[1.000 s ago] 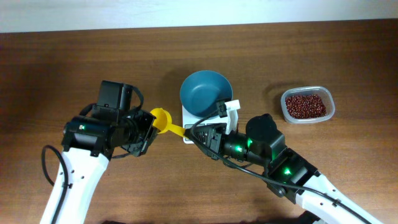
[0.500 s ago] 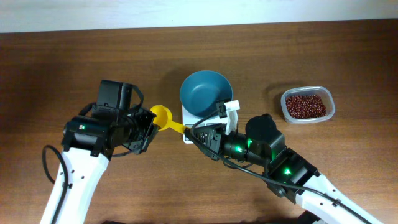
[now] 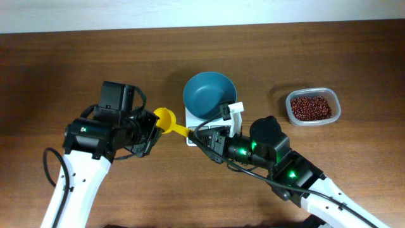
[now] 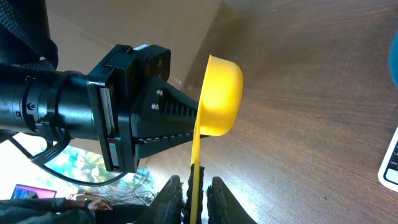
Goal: Scoop item into bowl and weigh 50g on scale
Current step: 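Grasp scoop handle with right gripper and release left gripper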
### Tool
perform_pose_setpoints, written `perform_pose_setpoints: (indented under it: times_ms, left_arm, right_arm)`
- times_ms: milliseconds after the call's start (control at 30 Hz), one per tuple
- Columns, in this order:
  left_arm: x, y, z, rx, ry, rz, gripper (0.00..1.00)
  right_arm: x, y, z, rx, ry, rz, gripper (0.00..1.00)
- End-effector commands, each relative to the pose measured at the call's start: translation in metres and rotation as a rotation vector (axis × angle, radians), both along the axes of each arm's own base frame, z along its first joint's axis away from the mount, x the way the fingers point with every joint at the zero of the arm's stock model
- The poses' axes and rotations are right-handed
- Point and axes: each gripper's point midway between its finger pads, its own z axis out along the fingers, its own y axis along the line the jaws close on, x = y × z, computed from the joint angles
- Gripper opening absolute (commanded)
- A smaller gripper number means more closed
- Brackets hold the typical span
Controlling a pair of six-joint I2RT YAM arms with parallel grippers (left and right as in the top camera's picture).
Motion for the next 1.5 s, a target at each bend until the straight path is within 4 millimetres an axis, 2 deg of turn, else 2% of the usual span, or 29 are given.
perform_pose_setpoints:
  times_ms: [0, 267, 500, 600, 767, 800, 833, 867, 900, 933, 967, 1000, 1133, 1200, 1300, 1467]
  left_arm:
    - [-0.001, -0.005, 0.003, -0.005, -0.008, -0.028, 0.0]
    - [-0.002, -0.006, 0.003, 0.005, -0.01, -0.035, 0.0]
    - [-0.001, -0.003, 0.002, 0.019, -0.013, -0.027, 0.0]
    - [0.0, -0.002, 0.002, 0.025, -0.014, -0.024, 0.0]
    - [0.001, 0.001, 0.001, 0.041, -0.019, -0.016, 0.01]
    - [0.001, 0.001, 0.001, 0.041, -0.018, -0.016, 0.05]
    - [0.001, 0.001, 0.001, 0.041, -0.018, -0.017, 0.16]
    - [0.0, -0.001, 0.001, 0.035, -0.016, -0.02, 0.36]
    - [0.0, -0.002, 0.002, 0.026, -0.016, -0.03, 0.61]
    - [-0.001, -0.004, 0.002, 0.02, -0.021, -0.045, 0.79]
    - [0.0, -0.006, 0.003, 0.013, -0.029, -0.057, 0.94]
    - [0.0, -0.008, 0.005, 0.01, -0.045, -0.083, 0.99]
    - [0.002, -0.01, 0.023, 0.039, -0.163, -0.205, 0.99]
    - [0.005, -0.004, 0.048, 0.086, -0.287, -0.277, 0.99]
    - [0.004, 0.02, 0.084, 0.209, -0.434, -0.292, 0.99]
    - [-0.013, 0.064, 0.108, 0.353, -0.502, -0.159, 0.99]
  right_arm:
    - [-0.002, 0.004, 0.005, 0.01, 0.0, 0.016, 0.17]
    - [-0.005, 0.005, 0.005, 0.013, 0.003, 0.034, 0.1]
    - [-0.005, 0.005, 0.005, 0.013, 0.003, 0.034, 0.1]
    - [-0.005, 0.005, 0.005, 0.012, 0.004, 0.034, 0.04]
    - [-0.004, 0.004, 0.002, 0.0, 0.007, 0.029, 0.04]
    - [-0.003, 0.004, 0.002, 0.0, 0.004, 0.025, 0.04]
    - [-0.002, 0.003, 0.003, 0.0, 0.002, 0.017, 0.04]
    - [-0.001, 0.003, 0.002, -0.002, 0.001, 0.009, 0.04]
    - [0.001, 0.002, 0.002, -0.004, -0.001, -0.001, 0.04]
    - [0.003, 0.001, 0.002, -0.008, -0.003, -0.015, 0.04]
    - [0.005, 0.0, 0.001, -0.01, -0.005, -0.028, 0.04]
    - [0.01, -0.003, 0.001, -0.017, -0.009, -0.061, 0.04]
    - [0.021, -0.01, 0.0, -0.031, -0.025, -0.132, 0.04]
    - [0.025, -0.017, 0.004, -0.041, -0.045, -0.175, 0.04]
    - [0.028, -0.034, 0.012, -0.069, -0.092, -0.256, 0.04]
    - [0.014, -0.064, 0.024, -0.119, -0.138, -0.323, 0.04]
